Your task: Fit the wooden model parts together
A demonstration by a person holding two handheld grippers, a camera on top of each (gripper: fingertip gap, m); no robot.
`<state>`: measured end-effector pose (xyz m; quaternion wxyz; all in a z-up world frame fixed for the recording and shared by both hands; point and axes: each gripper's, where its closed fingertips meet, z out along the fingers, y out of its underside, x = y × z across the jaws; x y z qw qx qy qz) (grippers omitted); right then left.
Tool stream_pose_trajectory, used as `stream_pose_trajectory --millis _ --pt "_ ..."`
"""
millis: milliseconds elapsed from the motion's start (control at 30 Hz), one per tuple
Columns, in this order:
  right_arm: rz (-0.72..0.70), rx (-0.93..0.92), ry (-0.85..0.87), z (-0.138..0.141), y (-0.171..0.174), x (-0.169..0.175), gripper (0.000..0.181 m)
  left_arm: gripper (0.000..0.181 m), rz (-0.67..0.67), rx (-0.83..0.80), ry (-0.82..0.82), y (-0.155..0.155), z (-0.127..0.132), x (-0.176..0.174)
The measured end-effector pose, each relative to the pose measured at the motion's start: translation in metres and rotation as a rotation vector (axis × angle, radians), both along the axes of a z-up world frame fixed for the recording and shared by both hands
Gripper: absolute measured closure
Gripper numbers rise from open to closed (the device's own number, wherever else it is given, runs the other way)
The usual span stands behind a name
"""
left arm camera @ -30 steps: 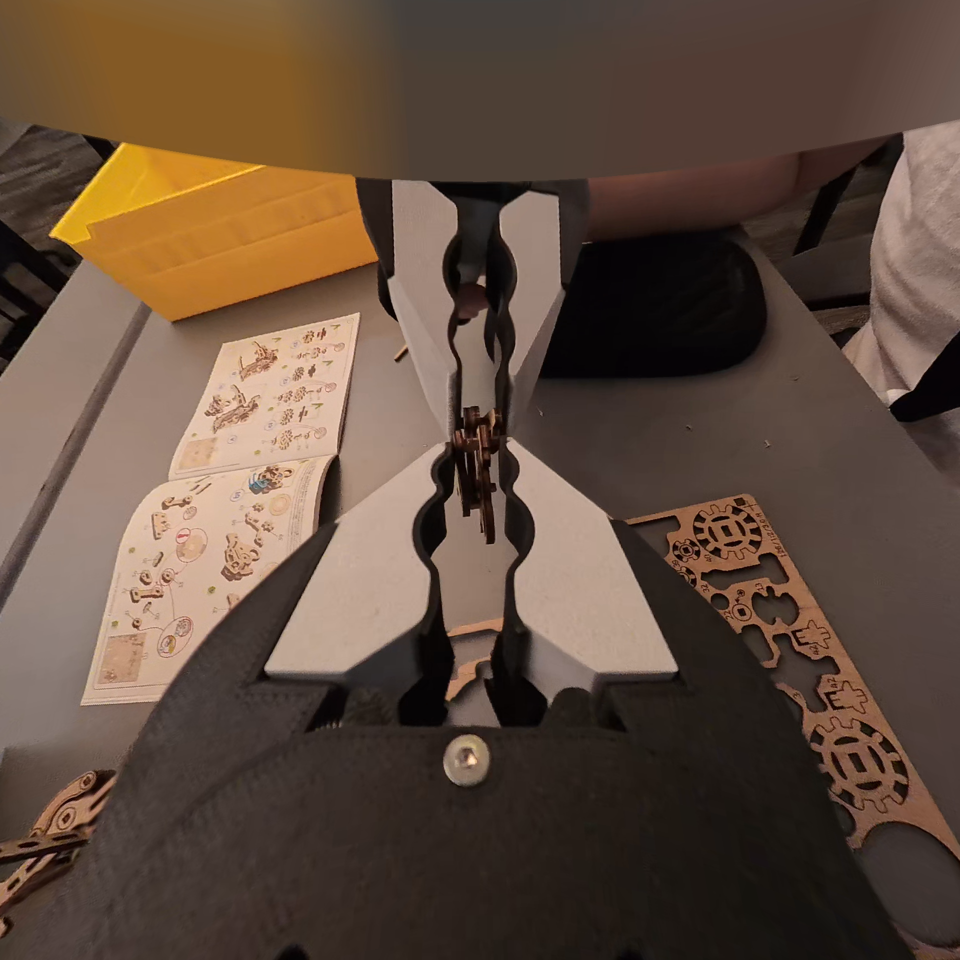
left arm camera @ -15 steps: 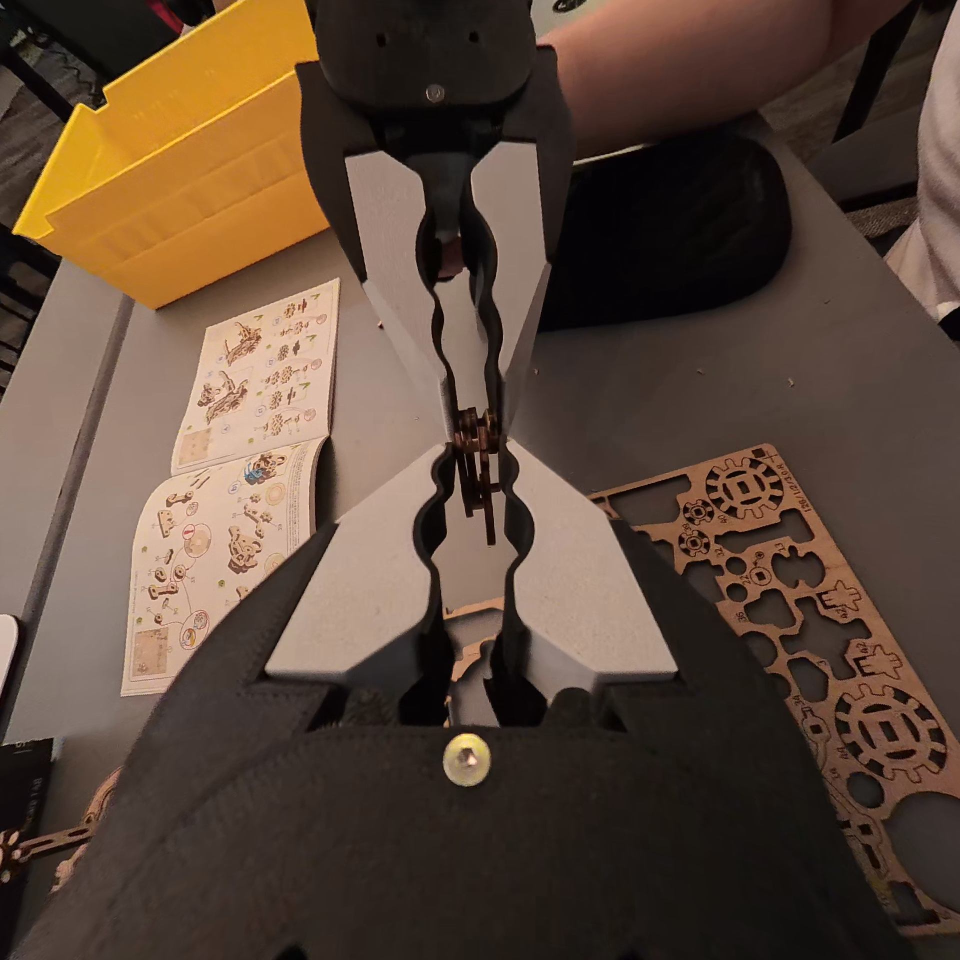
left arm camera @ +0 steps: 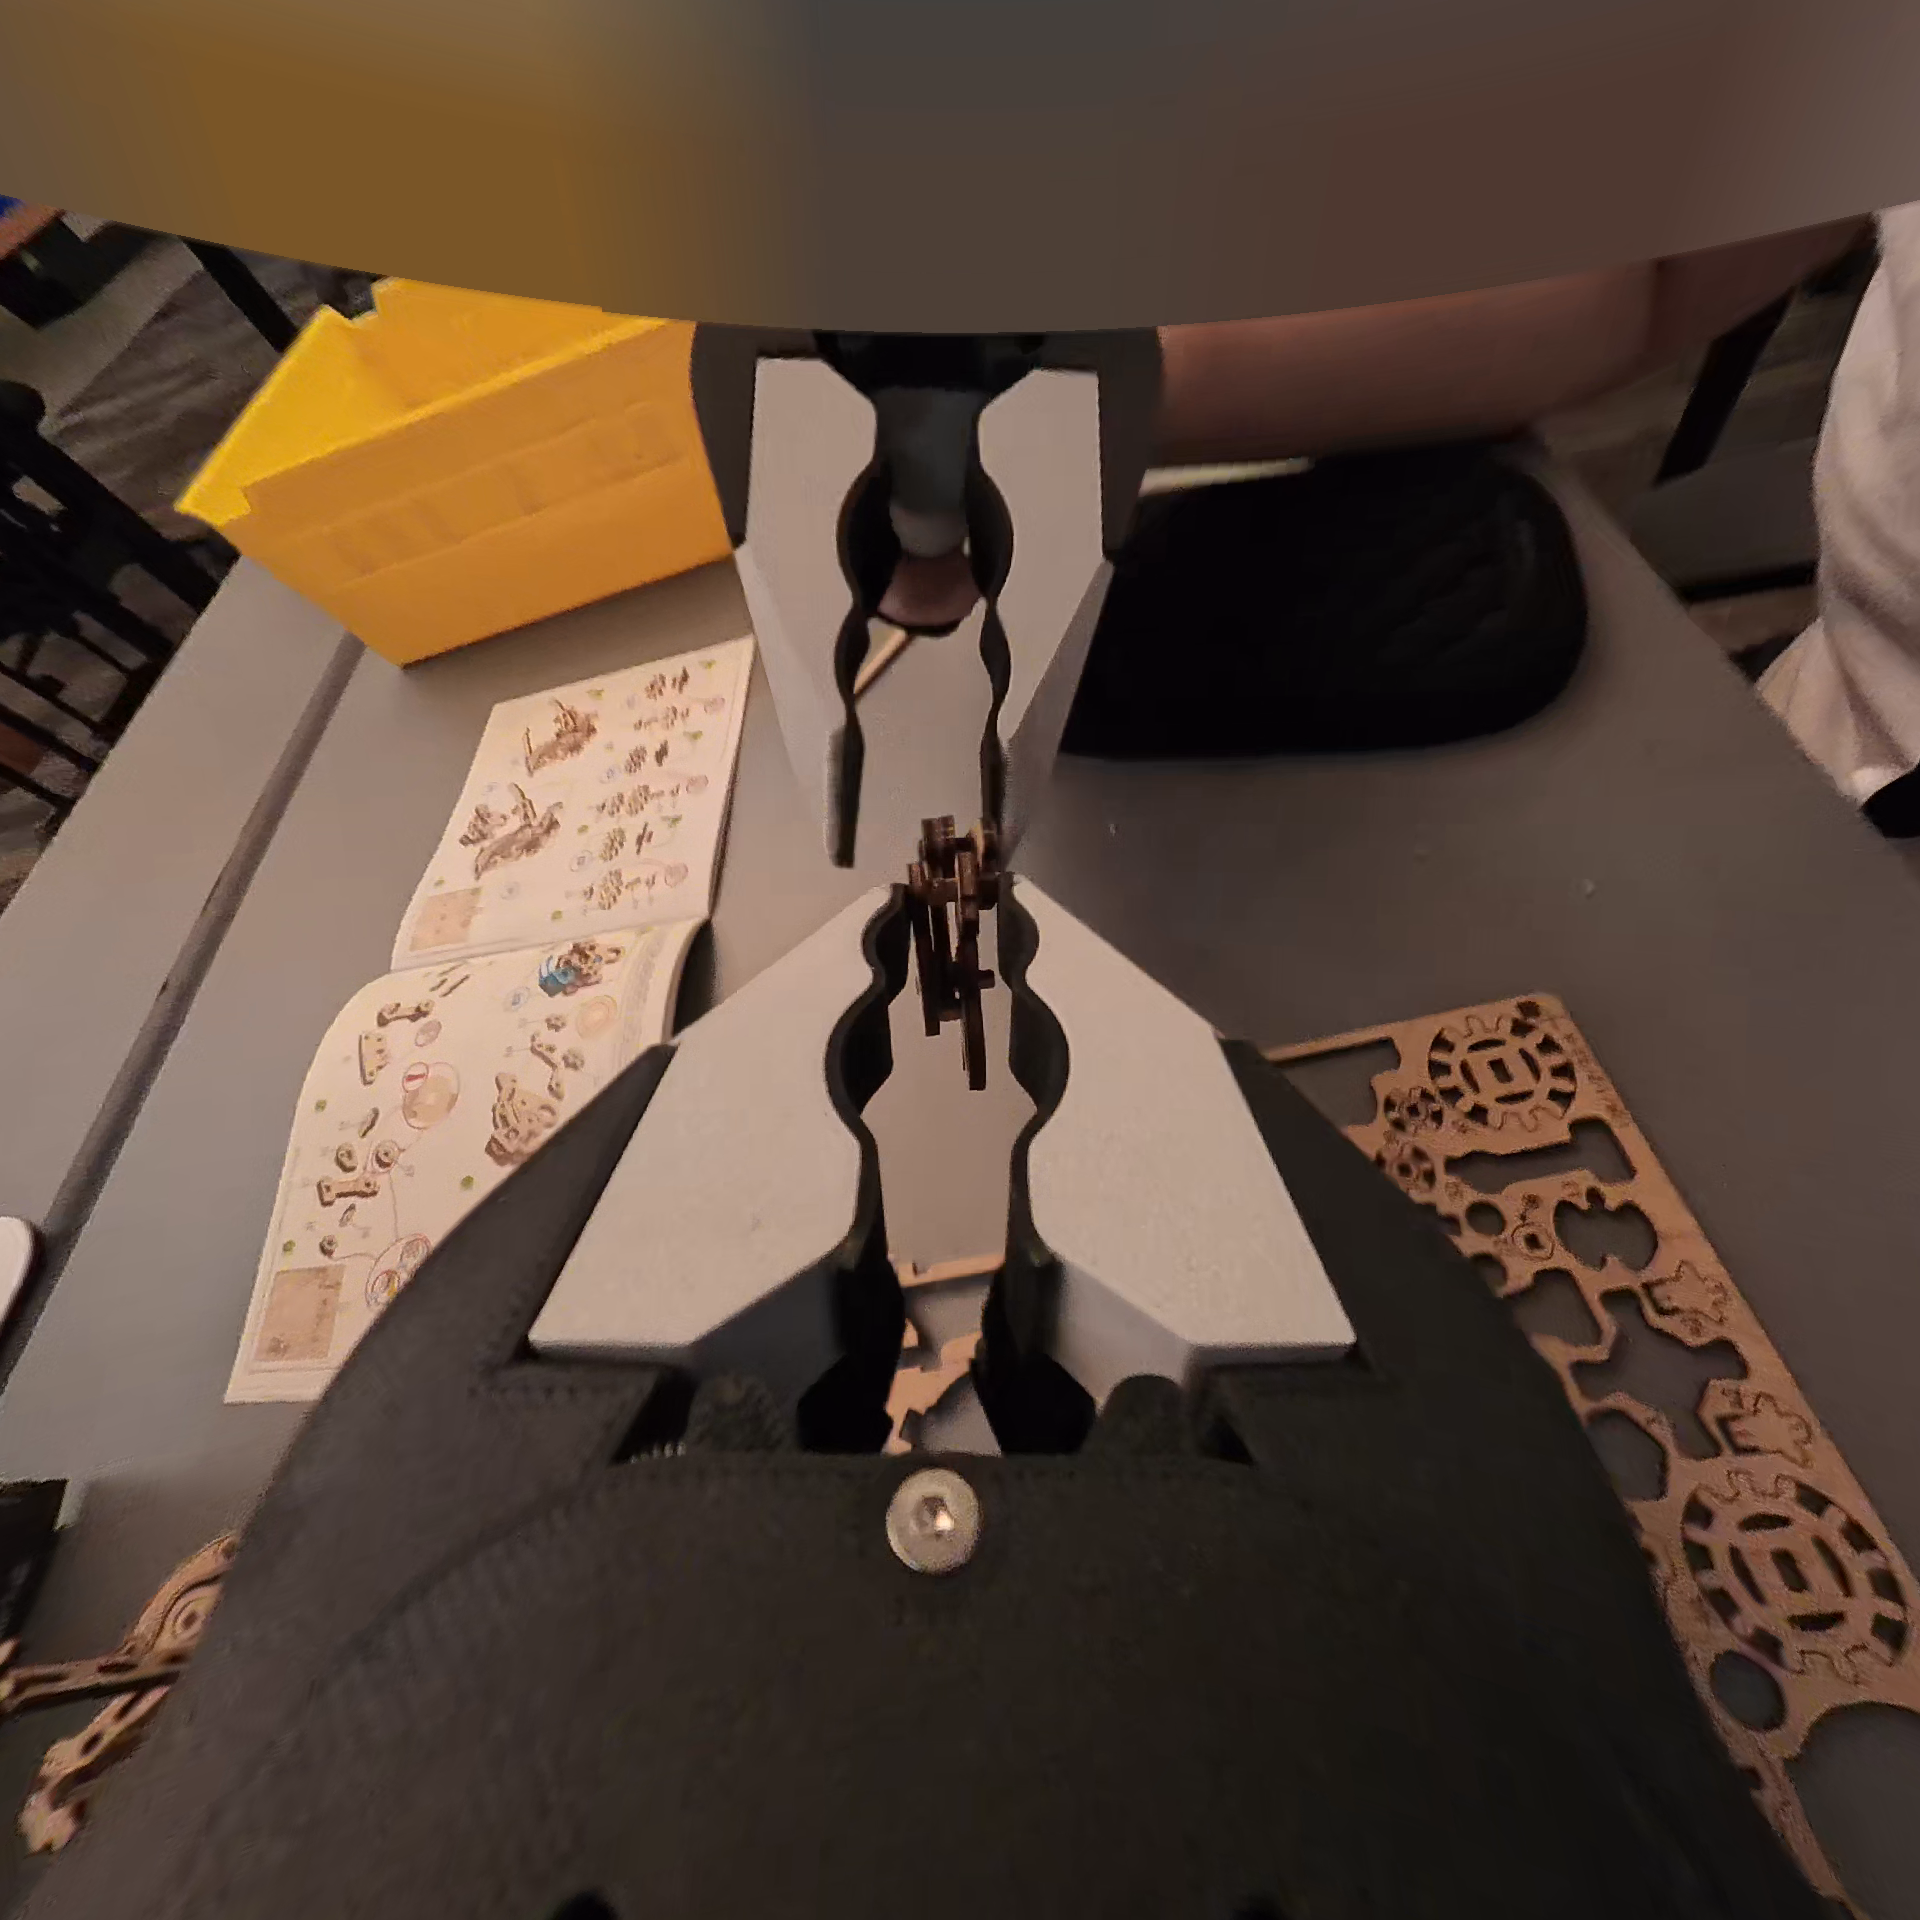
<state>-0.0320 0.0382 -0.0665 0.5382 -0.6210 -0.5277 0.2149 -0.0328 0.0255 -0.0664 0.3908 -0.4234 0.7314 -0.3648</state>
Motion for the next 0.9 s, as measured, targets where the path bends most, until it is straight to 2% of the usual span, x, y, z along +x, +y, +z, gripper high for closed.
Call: stream_pose_trajectory --millis 167,233,367,433,467,600,733,900 --pt "0.057 -0.037 0.112 0.015 -0.009 -0.008 0.157 0.167 -0.020 -0.124 -0.116 -0.003 0.025 0.001" --pt "0.060 -0.017 0.143 0.022 -0.011 -0.009 0.170 0.167 -0.031 -0.144 -0.132 -0.006 0.027 0.001" --pt "0.045 -0.021 0.112 0.021 -0.010 -0.007 0.173 0.166 -0.031 -0.119 -0.125 -0.006 0.023 0.002" --pt "0.006 0.008 0.068 0.018 -0.006 -0.004 0.173 0.141 0.001 -0.081 -0.085 0.001 0.016 0.001" --pt "-0.016 0.026 0.033 0.016 -0.003 -0.002 0.173 0.136 0.015 -0.068 -0.078 0.003 0.016 0.000" --pt "-0.043 0.074 -0.071 0.008 -0.002 -0.002 0.173 0.148 0.024 0.009 -0.107 0.001 0.023 0.002" --pt "-0.052 0.079 -0.128 0.002 -0.003 -0.004 0.173 0.165 0.023 0.157 -0.070 -0.001 0.010 0.004" --pt "-0.068 0.033 -0.159 -0.006 -0.001 -0.004 0.173 0.164 0.029 0.203 -0.043 0.002 0.003 0.004"
